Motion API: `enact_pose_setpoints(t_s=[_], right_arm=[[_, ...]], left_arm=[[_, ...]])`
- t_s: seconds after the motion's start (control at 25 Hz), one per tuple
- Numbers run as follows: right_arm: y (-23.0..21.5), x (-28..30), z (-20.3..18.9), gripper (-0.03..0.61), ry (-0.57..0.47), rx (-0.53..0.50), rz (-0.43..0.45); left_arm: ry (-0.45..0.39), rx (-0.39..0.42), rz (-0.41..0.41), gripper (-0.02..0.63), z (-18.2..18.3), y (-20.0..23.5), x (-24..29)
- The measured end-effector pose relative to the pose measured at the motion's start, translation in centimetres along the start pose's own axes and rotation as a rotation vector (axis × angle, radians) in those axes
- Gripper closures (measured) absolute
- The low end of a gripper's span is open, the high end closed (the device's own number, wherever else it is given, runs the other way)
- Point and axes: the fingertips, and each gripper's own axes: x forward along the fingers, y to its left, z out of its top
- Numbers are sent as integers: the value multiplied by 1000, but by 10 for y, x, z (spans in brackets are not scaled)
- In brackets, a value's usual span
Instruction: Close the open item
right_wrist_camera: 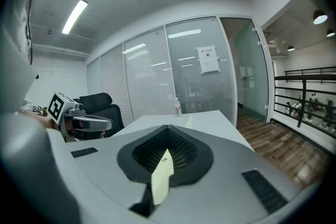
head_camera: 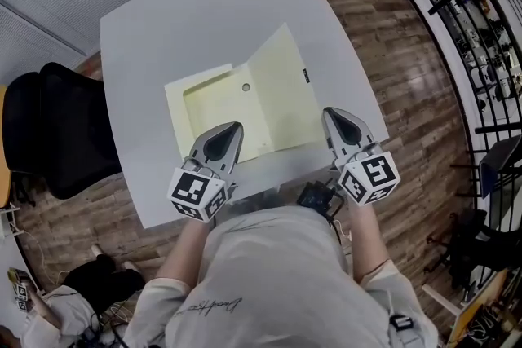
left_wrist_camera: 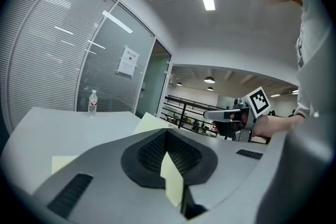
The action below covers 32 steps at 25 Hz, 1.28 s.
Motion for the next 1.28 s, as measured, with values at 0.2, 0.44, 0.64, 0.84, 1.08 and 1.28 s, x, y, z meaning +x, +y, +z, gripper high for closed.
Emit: enact_pose_setpoints(t_s=[0.2, 0.44, 0.64, 0.84, 1.08, 1.28], right_arm=[[-31, -1, -14, 566, 27, 9, -39], [-57, 9, -37, 566, 82, 17, -53], [-69, 19, -57, 566, 125, 27, -35], [-77, 32, -76, 566, 164, 41, -11], [-83, 48, -100, 566, 210, 55, 16], [-83, 63, -113, 566, 237, 59, 31]], left_arm=[[11, -6, 4, 606, -2, 0, 6], [41, -19, 22, 606, -10, 4, 6], [66, -26, 23, 606, -19, 5, 10], [82, -33, 21, 606, -24, 5, 16], [108, -50, 35, 606, -36, 5, 16], [128, -59, 43, 606, -47, 8, 12]])
